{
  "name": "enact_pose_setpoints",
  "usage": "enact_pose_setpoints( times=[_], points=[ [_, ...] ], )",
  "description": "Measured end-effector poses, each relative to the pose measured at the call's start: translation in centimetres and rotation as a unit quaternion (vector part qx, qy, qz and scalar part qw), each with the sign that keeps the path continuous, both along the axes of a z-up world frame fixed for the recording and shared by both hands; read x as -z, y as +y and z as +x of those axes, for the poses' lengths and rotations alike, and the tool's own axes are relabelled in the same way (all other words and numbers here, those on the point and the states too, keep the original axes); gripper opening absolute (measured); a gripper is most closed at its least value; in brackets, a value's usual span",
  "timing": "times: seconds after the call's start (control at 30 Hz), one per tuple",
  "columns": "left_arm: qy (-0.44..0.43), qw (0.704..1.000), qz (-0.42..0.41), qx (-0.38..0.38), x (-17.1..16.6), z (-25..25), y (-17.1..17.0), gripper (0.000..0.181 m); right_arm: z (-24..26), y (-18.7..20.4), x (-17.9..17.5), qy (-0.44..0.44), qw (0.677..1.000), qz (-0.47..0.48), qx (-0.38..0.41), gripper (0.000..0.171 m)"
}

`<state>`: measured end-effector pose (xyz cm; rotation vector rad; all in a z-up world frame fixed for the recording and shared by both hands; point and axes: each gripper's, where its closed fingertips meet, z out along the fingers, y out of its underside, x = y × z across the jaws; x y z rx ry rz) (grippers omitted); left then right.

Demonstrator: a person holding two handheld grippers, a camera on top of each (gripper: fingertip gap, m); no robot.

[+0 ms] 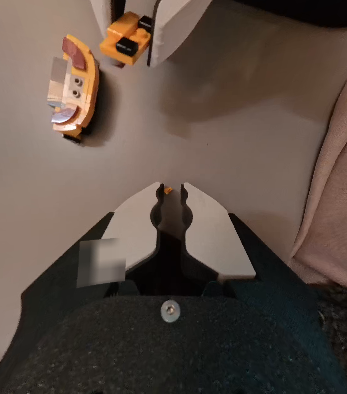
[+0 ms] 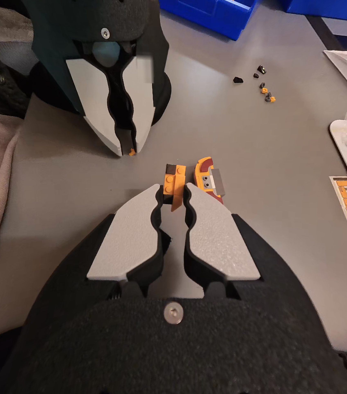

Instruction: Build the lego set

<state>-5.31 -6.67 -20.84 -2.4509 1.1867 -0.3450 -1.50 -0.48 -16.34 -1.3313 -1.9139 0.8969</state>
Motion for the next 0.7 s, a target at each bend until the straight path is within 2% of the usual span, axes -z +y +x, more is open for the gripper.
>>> enact_pose_setpoints(
  times=[0.27,0.4,0.5,0.7],
  points=[
    [0.0,1.0,-0.003,-0.014,-0.5,-1.1,-1.0,0.011,-0.1,-0.2,0.5,-0.01,1.0,-0.006,-0.004,0.018],
    [0.01,1.0,0.028,-0.01,-0.6,-1.1,-0.6,0.013,-0.1,-0.4,0.5,-0.01,1.0,-0.007,-0.007,0.018],
    [0.044,0.997,0.058,0.039,-0.7,-1.0,-0.2,0.018,0.0,-0.4,0.5,-0.01,1.0,-0.007,-0.008,0.018],
    [0.119,0.978,0.059,0.16,-0.3,-1.9,0.2,0.015,0.1,-0.6,0.5,-0.013,1.0,-0.007,-0.013,0.018]
  ],
)
